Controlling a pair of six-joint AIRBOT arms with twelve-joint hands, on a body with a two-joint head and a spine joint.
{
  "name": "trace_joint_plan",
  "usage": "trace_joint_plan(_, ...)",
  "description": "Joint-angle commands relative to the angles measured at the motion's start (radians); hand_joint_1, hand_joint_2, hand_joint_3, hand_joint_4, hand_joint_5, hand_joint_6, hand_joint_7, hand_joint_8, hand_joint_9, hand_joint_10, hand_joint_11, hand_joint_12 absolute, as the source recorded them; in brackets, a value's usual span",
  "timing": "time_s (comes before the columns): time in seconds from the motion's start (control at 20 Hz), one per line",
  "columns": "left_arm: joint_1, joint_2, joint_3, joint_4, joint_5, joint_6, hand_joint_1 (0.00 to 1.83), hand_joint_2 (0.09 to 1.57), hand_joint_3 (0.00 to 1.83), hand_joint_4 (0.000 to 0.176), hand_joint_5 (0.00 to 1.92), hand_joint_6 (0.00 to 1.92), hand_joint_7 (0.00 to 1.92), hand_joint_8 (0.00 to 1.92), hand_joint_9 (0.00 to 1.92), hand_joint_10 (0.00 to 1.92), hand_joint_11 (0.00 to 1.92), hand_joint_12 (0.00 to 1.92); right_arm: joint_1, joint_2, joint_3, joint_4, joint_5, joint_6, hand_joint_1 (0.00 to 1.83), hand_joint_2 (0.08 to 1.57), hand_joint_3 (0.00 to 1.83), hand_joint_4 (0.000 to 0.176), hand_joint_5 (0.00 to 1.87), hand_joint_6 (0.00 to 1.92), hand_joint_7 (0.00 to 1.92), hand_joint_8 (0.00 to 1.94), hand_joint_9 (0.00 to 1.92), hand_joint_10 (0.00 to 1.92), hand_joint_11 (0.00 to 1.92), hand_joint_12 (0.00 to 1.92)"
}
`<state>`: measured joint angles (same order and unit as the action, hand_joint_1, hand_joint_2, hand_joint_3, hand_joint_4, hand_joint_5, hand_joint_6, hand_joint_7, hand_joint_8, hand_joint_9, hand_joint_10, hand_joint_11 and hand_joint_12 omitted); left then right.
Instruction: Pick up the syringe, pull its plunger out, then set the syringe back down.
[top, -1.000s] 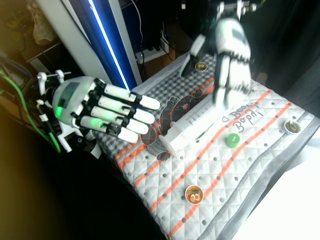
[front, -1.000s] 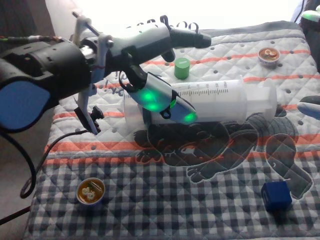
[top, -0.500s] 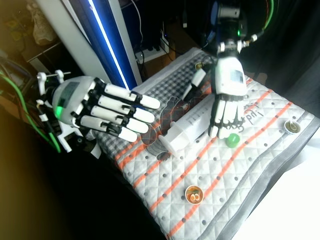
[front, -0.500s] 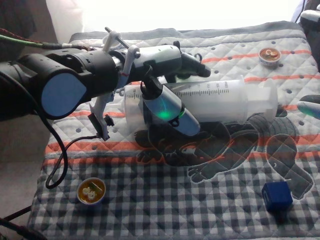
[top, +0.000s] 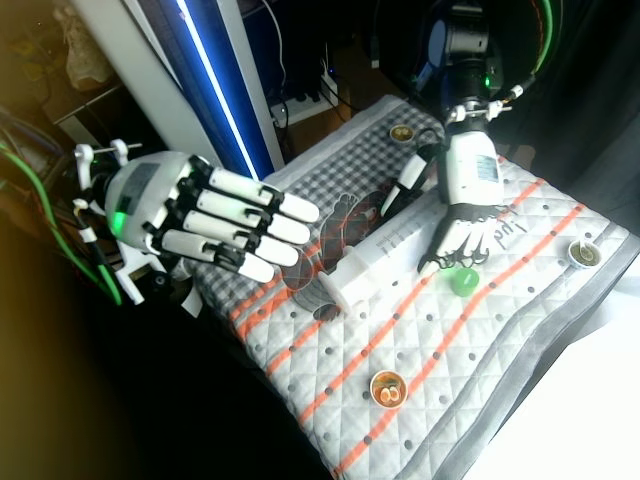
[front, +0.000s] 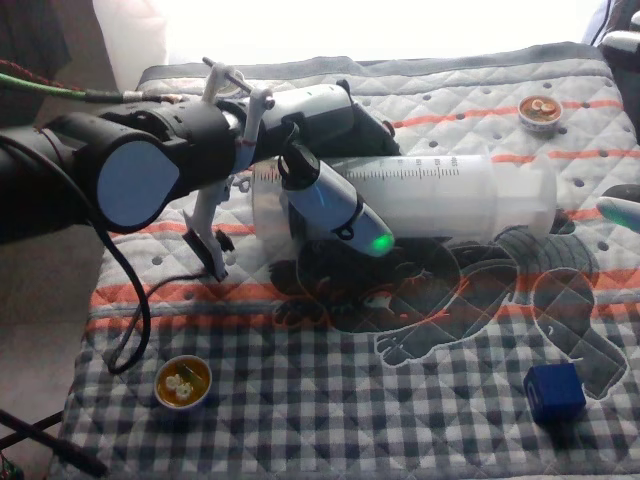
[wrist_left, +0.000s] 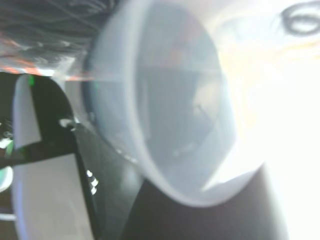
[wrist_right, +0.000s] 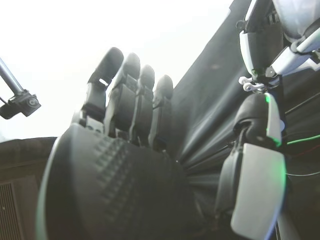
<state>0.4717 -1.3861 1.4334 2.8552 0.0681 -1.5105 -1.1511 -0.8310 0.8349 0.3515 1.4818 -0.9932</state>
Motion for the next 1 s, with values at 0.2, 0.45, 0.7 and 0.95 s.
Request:
trace_joint_plan(0.2, -0.021, 0.088, -0.071, -0.075, 0.271, -0.004, 1.22, 1.22, 0.0, 0.0, 0.89, 1.22, 0.66, 1.39, 0.53, 1.37, 0.35, 1.75, 0.012, 0.0, 0.006, -0.013, 0.12, 0.003, 0.91, 0.96, 0.0, 0.0, 0.55, 0.01, 0.47, 0.01, 0.43, 0.02, 0.0, 1.14)
trace_joint_plan(0.45, -0.019, 0.216, -0.229, -0.029, 0.423, -0.004, 1.2, 1.23, 0.0, 0.0, 0.89, 1.22, 0.63, 1.45, 0.52, 1.42, 0.44, 1.84, 0.011, -0.002, 0.006, -0.012, 0.12, 0.013, 0.91, 0.95, 0.0, 0.014, 0.47, 0.0, 0.41, 0.0, 0.37, 0.0, 0.0, 1.04)
trace_joint_plan(0.7, 0.018, 0.317, -0.363, 0.046, 0.518, -0.003, 1.15, 1.25, 0.0, 0.0, 0.82, 1.28, 0.65, 1.48, 0.39, 1.44, 0.15, 1.92, 0.021, -0.024, 0.043, -0.027, 0.122, 0.131, 0.82, 0.88, 0.0, 0.068, 0.22, 0.0, 0.18, 0.0, 0.21, 0.0, 0.0, 0.85)
trace_joint_plan(0.95, 0.034, 0.346, -0.404, 0.07, 0.54, -0.003, 1.18, 1.24, 0.0, 0.0, 0.86, 1.26, 0.64, 1.43, 0.39, 1.32, 0.1, 1.92, 0.081, -0.055, 0.07, -0.069, 0.12, 0.193, 0.71, 0.91, 0.01, 0.011, 0.16, 0.0, 0.12, 0.0, 0.17, 0.0, 0.0, 0.84)
